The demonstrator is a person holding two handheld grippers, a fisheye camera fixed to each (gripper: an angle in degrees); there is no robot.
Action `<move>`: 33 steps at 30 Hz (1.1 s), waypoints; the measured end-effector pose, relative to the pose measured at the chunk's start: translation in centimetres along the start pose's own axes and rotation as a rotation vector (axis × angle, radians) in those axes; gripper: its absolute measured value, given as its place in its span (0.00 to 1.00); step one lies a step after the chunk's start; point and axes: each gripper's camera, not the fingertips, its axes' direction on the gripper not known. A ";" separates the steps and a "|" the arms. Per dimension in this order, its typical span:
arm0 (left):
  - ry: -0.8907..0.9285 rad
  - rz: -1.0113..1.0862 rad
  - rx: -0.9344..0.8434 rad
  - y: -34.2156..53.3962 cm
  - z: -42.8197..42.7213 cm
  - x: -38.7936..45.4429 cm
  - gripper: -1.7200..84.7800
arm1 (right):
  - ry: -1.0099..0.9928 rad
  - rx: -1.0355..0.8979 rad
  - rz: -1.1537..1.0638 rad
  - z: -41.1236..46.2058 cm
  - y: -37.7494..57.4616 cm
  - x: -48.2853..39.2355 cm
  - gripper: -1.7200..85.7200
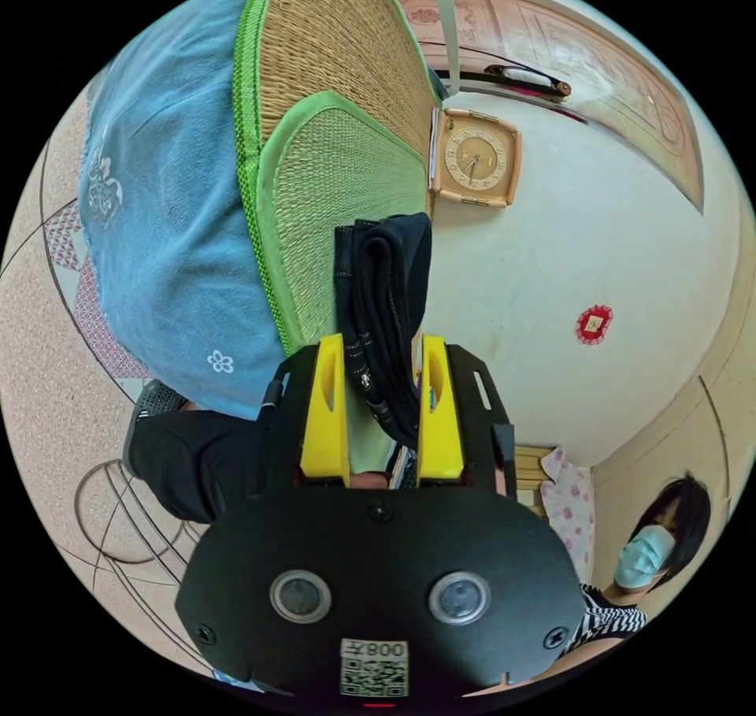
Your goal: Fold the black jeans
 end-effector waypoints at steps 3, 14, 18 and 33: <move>-0.002 -0.006 -0.001 -0.6 -0.2 0.2 0.18 | -0.004 0.001 -0.003 0.3 -0.1 -0.4 0.08; -0.041 -0.038 -0.004 -2.0 0.6 -0.1 0.13 | 0.004 0.000 -0.002 1.2 0.0 -1.2 0.08; -0.072 -0.012 -0.015 -1.6 1.0 0.1 0.11 | 0.022 -0.004 0.011 1.1 0.6 -0.4 0.08; -0.134 0.024 -0.069 5.0 3.0 -1.9 0.11 | 0.017 -0.007 0.088 -0.4 8.7 2.4 0.08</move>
